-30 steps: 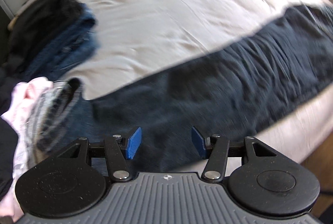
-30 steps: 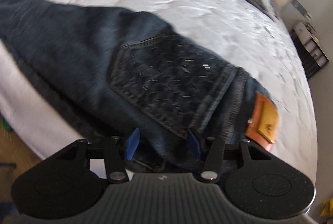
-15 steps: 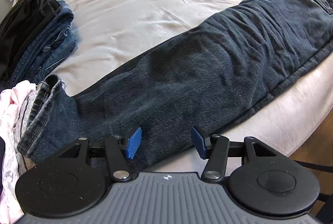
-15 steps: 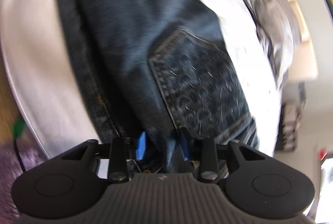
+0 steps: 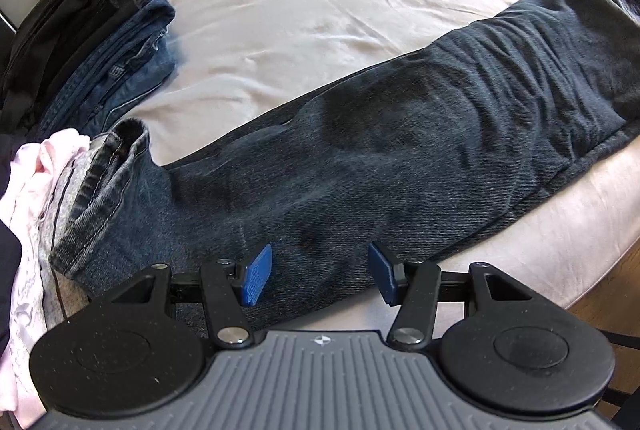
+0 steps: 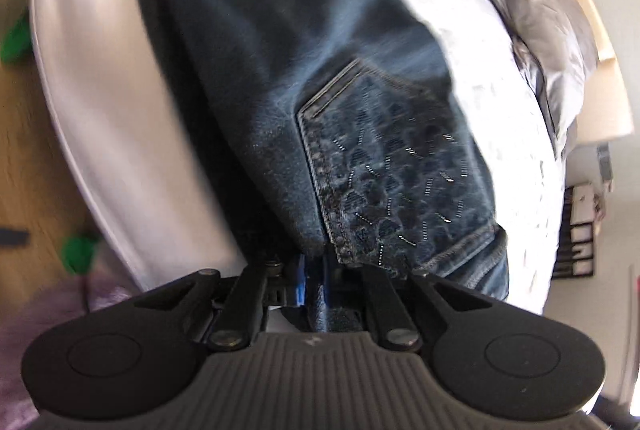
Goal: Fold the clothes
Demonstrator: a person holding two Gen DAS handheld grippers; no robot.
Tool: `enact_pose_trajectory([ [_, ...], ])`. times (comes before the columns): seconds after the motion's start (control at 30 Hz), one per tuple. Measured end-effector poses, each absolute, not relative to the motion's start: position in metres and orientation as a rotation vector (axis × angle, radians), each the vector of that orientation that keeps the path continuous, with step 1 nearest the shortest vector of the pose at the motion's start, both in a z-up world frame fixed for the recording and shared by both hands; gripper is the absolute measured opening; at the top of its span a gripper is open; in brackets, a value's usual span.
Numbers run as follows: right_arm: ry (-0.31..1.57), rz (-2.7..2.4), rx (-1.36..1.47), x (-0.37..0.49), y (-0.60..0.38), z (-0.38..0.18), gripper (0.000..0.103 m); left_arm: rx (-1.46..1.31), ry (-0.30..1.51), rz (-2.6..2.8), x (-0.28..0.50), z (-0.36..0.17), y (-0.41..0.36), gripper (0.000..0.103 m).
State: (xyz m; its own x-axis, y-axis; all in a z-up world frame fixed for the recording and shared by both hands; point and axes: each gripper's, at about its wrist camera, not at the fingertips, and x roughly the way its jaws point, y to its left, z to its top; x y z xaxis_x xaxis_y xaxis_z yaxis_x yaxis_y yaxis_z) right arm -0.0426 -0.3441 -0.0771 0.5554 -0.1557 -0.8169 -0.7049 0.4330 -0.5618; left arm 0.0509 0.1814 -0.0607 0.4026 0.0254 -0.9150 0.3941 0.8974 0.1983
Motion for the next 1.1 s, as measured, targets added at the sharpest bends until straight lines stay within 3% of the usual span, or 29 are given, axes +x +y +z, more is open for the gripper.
enact_pose_trajectory([
  [0.13, 0.989, 0.434, -1.18, -0.042, -0.34, -0.101, 0.013, 0.405, 1.134, -0.245, 0.049, -0.059, 0.183, 0.051],
  [0.2, 1.021, 0.445, -1.121, -0.037, -0.342, -0.087, 0.015, 0.389, 1.125, -0.248, 0.047, -0.057, 0.185, 0.051],
  [0.33, 0.984, 0.472, -0.896, -0.032, -0.344, -0.04, 0.047, 0.303, 1.084, -0.238, 0.043, -0.05, 0.2, 0.052],
  [0.7, 0.889, 0.534, -0.848, 0.009, -0.276, -0.02, 0.052, 0.007, 0.823, 0.031, 0.013, -0.014, 0.279, 0.051],
  [1.1, 0.881, 0.628, -0.912, 0.021, -0.216, -0.026, 0.064, -0.229, 0.974, 0.183, 0.035, -0.06, 0.342, 0.051],
])
